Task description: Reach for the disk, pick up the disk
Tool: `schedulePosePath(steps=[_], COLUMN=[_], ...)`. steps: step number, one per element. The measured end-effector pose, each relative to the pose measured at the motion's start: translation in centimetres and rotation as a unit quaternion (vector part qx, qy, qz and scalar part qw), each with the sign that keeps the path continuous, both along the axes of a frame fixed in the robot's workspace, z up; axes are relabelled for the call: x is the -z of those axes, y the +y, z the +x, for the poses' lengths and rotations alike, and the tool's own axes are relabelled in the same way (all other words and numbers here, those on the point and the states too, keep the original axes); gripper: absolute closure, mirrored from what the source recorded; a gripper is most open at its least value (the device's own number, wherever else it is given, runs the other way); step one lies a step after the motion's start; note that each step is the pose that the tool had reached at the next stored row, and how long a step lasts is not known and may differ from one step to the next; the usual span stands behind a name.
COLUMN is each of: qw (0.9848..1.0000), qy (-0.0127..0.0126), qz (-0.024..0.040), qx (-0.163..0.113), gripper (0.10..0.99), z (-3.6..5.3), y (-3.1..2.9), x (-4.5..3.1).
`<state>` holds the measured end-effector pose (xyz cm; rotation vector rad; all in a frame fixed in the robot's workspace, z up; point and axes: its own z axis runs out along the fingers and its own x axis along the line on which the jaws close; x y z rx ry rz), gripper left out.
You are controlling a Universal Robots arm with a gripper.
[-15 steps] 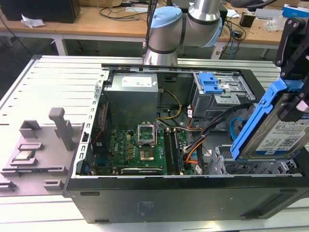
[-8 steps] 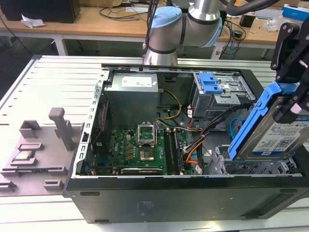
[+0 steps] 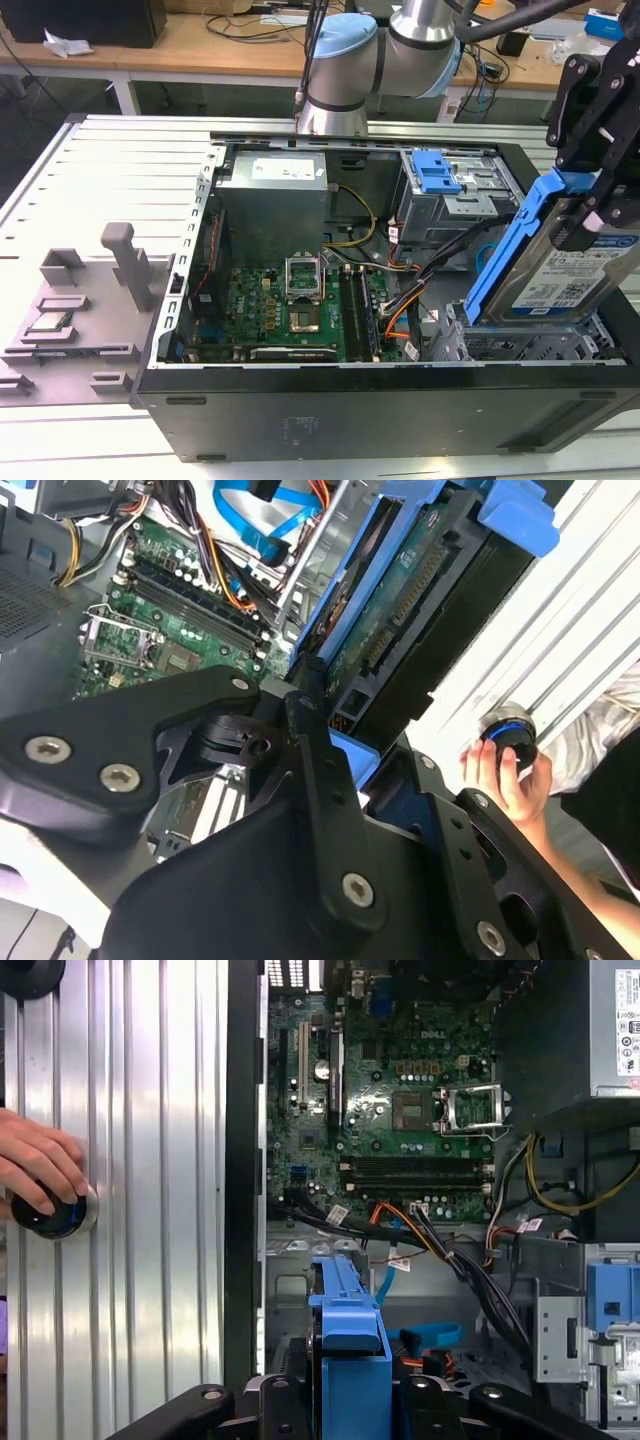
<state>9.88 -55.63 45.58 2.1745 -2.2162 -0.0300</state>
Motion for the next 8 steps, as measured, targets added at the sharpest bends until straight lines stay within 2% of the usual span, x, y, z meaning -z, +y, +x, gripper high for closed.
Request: schedulePosePath(steps=[2,8], qw=[1.0000,1.0000], qy=[0.0013,0.0014], qz=[0.0001,0.0001], qx=[0.000,0.000], gripper=[0.718,0.718], z=[0.00,0.00], y=[0.17,0.19], x=[0.32,0.38])
